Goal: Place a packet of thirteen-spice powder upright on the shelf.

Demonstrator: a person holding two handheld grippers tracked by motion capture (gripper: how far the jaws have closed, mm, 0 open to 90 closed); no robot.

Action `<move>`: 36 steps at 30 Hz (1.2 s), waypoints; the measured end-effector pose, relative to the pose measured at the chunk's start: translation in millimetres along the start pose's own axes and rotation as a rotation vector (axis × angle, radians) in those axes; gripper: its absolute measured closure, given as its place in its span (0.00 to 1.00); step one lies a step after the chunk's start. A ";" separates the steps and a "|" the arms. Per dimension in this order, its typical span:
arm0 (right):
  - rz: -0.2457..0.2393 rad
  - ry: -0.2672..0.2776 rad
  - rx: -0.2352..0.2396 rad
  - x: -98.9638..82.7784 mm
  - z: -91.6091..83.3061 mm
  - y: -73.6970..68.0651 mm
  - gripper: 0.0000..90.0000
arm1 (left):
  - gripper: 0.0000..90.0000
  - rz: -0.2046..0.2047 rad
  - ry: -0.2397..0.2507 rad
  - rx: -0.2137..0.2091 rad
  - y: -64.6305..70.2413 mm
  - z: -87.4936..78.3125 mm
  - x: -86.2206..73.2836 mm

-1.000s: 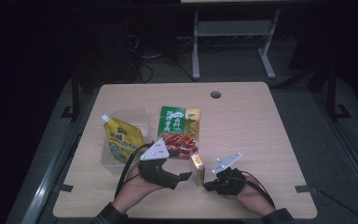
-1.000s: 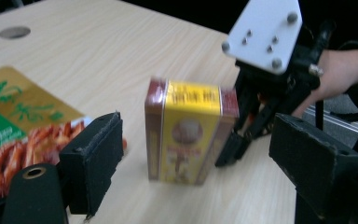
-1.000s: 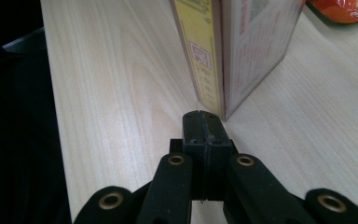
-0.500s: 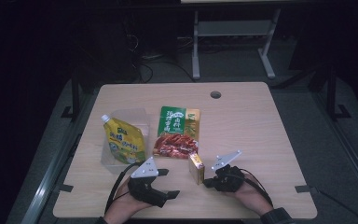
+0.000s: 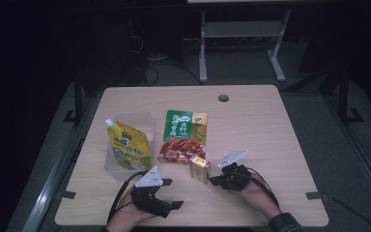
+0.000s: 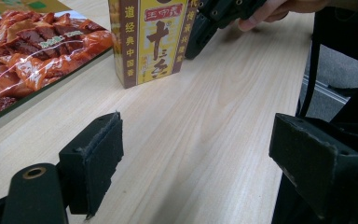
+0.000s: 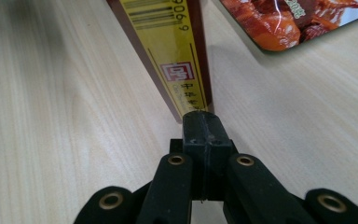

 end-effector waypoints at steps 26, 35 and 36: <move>-0.046 0.122 0.007 36.8 -33.0 -26.9 0.47 | 0.19 0.000 -0.005 0.001 -5.7 1.0 -5.9; -0.066 0.140 -0.012 47.6 -24.1 -31.1 0.58 | 0.19 0.006 -0.003 -0.003 -4.4 4.0 -7.5; -0.064 0.148 -0.016 49.1 -23.3 -31.7 0.60 | 0.19 0.004 -0.003 0.002 -4.7 3.9 -7.5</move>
Point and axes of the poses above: each handheld gripper's, and its own axes: z roughly forward along the jaws, x roughly out of its top, y roughly to its right, the point moved 4 cm from there along z, roughly forward along the jaws, and after that the axes turned 13 degrees about z, right-handed, at the moved point
